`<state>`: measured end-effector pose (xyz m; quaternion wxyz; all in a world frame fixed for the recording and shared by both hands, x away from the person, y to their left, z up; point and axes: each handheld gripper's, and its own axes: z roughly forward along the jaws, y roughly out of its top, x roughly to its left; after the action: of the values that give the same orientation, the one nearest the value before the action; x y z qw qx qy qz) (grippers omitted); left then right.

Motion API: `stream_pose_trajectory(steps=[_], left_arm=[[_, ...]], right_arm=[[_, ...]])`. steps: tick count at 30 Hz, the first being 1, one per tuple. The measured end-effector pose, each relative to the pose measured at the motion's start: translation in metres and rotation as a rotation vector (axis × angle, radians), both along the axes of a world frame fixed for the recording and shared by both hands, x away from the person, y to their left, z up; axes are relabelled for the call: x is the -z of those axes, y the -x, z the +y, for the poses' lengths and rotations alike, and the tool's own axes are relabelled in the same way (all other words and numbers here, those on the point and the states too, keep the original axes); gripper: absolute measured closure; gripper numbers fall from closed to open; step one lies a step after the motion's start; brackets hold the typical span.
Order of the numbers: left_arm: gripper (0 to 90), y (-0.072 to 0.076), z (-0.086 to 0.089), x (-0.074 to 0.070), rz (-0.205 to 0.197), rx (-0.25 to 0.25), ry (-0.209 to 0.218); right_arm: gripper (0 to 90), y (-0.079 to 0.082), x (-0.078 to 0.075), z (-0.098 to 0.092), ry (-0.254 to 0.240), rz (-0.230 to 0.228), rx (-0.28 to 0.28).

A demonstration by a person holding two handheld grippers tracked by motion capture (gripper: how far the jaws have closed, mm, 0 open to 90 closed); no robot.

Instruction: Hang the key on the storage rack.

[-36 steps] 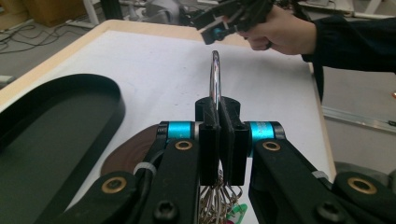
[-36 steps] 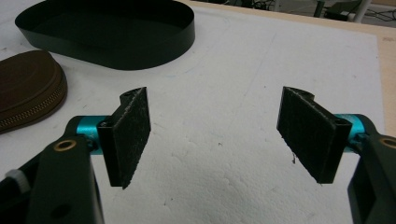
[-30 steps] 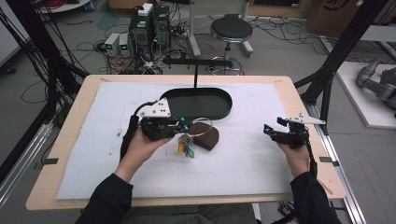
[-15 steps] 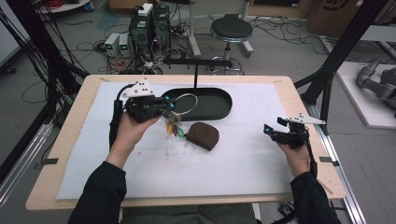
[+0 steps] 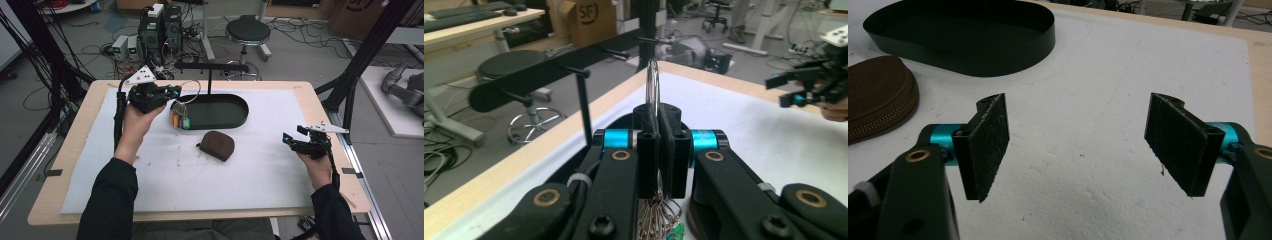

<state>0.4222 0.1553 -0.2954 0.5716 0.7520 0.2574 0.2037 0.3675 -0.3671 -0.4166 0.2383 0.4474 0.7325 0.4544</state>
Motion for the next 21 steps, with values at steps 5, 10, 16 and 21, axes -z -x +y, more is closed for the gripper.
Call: stream_pose_trajectory(steps=[5, 10, 16, 21], left_arm=[[86.5, -0.011, 0.003, 0.001, 0.013, -0.024, -0.002], [86.6, -0.021, 0.005, 0.001, 0.029, -0.049, -0.015], [86.5, -0.033, 0.008, 0.005, 0.042, -0.079, -0.019], [86.5, -0.043, 0.008, 0.009, 0.053, -0.103, -0.02]], right_arm=[[26.3, 0.0, 0.0, 0.0, -0.001, 0.0, 0.0], [26.3, 0.0, 0.0, 0.0, -0.003, -0.001, -0.001], [26.3, 0.0, 0.0, 0.0, -0.001, -0.001, -0.002], [26.3, 0.0, 0.0, 0.0, -0.004, -0.001, 0.001]])
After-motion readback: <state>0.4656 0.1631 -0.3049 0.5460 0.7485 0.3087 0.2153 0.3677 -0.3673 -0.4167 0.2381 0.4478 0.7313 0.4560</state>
